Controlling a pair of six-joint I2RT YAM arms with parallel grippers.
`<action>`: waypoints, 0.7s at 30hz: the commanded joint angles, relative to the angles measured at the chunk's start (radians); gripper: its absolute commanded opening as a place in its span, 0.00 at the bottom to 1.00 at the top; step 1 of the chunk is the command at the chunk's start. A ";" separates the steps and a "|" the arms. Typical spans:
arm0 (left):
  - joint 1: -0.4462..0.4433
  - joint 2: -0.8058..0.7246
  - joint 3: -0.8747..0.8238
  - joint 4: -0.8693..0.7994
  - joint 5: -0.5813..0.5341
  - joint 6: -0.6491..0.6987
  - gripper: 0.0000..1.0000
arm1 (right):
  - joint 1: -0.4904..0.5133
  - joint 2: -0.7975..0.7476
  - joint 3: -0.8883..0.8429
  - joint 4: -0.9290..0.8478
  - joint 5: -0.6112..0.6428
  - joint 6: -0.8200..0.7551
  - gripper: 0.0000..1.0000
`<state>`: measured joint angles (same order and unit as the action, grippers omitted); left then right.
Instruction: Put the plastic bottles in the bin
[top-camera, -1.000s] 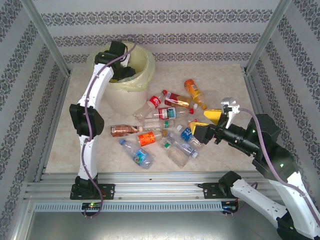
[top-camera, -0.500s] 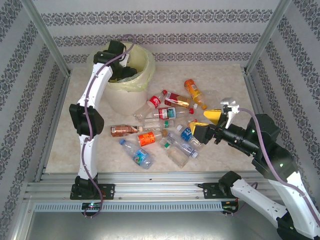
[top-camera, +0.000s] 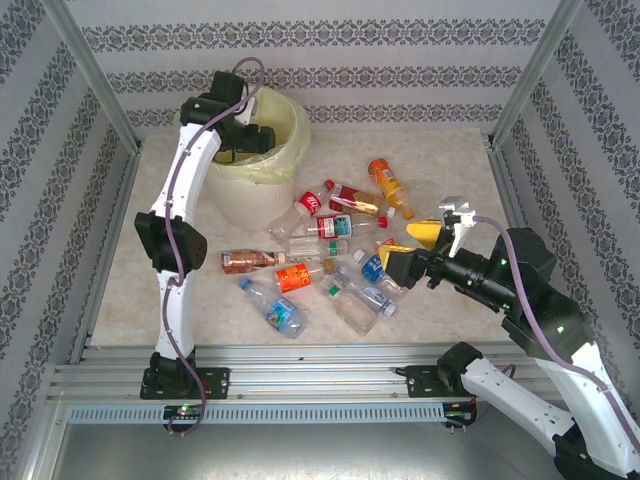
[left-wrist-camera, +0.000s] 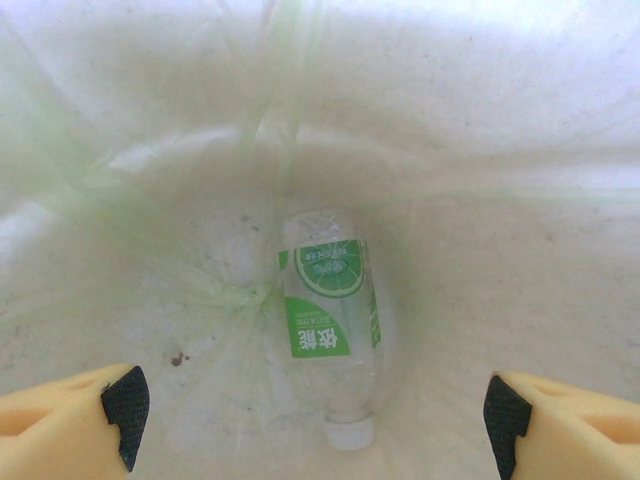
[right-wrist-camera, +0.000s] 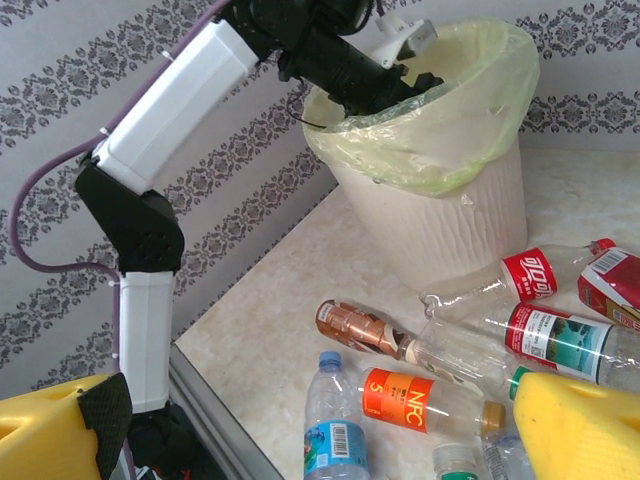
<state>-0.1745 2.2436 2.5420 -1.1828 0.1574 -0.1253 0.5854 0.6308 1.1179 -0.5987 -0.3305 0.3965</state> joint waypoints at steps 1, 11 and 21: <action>0.016 -0.104 0.029 -0.020 -0.016 -0.026 0.88 | 0.005 -0.003 -0.012 0.002 0.015 0.011 0.98; 0.016 -0.235 0.000 0.017 0.006 -0.071 0.89 | 0.006 -0.010 -0.026 0.005 0.017 0.019 0.98; -0.014 -0.450 -0.207 0.093 0.195 -0.070 0.95 | 0.005 0.012 -0.014 -0.084 0.110 0.017 0.98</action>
<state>-0.1768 1.8572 2.3936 -1.1297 0.2657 -0.1925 0.5854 0.6334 1.1011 -0.6411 -0.2764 0.3977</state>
